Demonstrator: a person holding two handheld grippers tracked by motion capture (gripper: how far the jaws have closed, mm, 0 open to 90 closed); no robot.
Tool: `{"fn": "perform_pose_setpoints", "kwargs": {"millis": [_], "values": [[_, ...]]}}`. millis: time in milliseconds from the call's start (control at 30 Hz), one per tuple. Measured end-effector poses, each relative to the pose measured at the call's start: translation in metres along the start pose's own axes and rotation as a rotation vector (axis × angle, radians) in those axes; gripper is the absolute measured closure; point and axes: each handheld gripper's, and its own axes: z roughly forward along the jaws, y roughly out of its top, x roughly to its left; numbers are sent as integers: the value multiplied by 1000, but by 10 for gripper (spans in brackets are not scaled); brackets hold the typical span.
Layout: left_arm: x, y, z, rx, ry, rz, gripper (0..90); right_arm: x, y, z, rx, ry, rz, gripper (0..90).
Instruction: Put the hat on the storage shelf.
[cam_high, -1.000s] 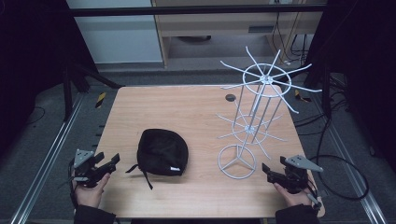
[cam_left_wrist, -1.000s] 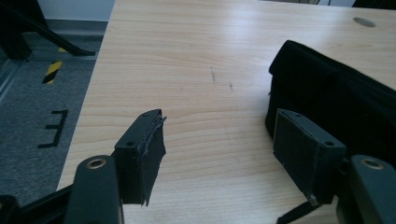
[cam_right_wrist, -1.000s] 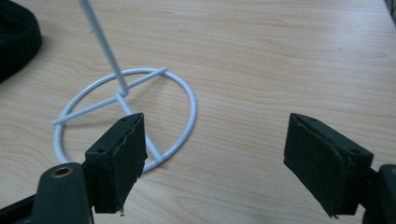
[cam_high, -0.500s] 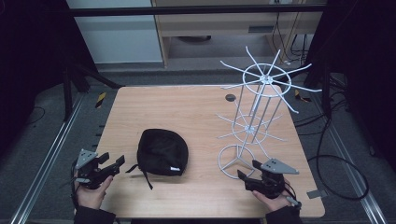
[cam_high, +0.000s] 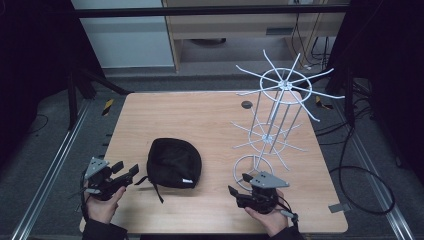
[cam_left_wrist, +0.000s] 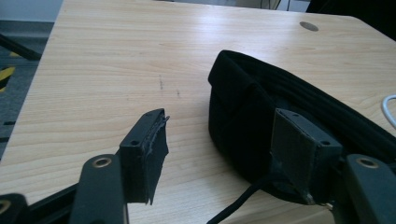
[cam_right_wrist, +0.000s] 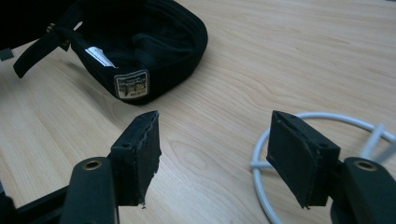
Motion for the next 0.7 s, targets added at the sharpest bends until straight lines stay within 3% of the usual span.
{"fn": "perform_pose_setpoints", "kwargs": {"millis": [267,467,700], "values": [[-8,8,3,0,0,22,380,20,14,19,-17,38,-22,395],[-13,21,6,-17,-10,36,385,31,35,31,-51,49,-23,454],[-19,30,19,6,-13,43,398,43,47,55,-21,51,-29,484]]}}
